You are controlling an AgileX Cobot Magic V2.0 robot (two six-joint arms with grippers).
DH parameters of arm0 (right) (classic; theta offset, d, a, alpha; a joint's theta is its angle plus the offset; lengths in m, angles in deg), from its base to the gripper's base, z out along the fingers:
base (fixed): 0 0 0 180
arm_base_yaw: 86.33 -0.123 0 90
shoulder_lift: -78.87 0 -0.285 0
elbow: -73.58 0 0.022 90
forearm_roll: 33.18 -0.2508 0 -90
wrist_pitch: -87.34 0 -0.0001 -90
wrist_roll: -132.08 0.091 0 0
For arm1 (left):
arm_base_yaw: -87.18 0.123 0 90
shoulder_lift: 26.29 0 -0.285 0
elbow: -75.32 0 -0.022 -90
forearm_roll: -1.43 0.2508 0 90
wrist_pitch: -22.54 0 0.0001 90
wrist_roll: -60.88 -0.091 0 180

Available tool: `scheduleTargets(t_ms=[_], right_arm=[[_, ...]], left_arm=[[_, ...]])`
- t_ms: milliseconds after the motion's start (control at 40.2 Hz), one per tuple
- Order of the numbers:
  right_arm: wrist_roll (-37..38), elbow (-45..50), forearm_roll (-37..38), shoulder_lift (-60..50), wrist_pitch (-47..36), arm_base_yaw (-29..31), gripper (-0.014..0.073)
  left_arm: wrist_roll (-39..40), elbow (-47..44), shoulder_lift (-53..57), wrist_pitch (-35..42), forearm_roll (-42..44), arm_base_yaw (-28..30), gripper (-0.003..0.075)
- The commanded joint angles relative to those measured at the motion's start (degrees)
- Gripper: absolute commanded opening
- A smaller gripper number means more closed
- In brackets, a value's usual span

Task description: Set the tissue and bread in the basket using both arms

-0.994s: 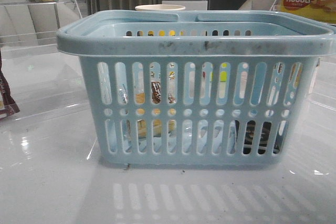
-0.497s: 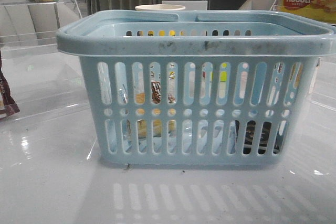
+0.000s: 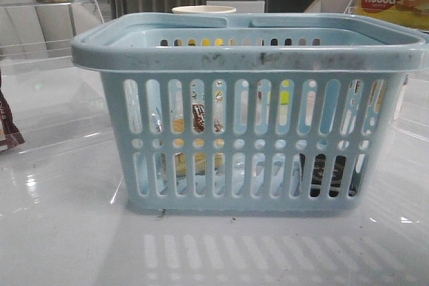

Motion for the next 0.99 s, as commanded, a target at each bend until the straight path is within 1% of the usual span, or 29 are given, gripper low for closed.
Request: scheduleTargets(t_ms=[0, 99, 249, 373, 497, 547, 596, 721, 969], right_arm=[[-0.6, -1.5, 0.7, -0.1, -3.7, 0.4, 0.0057], [-0.6, -1.5, 0.7, -0.1, -3.7, 0.4, 0.0057], [-0.6, -1.5, 0.7, -0.1, -3.7, 0.4, 0.0057], [-0.6, -1.5, 0.7, -0.1, -3.7, 0.4, 0.0057], [-0.6, -1.5, 0.7, -0.1, -3.7, 0.4, 0.0057], [-0.6, -1.5, 0.7, -0.1, -3.7, 0.4, 0.0057], [-0.6, -1.5, 0.7, -0.1, -3.7, 0.4, 0.0057], [-0.6, -1.5, 0.7, -0.1, -3.7, 0.4, 0.0057], [-0.6, -1.5, 0.7, -0.1, -3.7, 0.4, 0.0057]], left_arm=[[0.1, -6.5, 6.3, 14.6, -0.3, 5.6, 0.0092], [0.1, -14.2, 12.6, 20.8, -0.4, 10.1, 0.0092], [0.1, -25.3, 21.2, 27.3, -2.4, 15.6, 0.0092], [0.1, -31.3, 25.4, 31.0, -4.2, 18.0, 0.0092], [0.1, -35.8, 27.9, 35.2, -4.2, 18.5, 0.0092], [0.1, -37.1, 28.6, 37.8, -4.2, 18.5, 0.0092], [0.1, -37.0, 29.2, 36.6, -4.2, 18.5, 0.0092], [0.1, -37.1, 29.1, 38.2, -4.2, 18.5, 0.0092], [0.1, -37.1, 29.1, 38.2, -4.2, 17.1, 0.0092]])
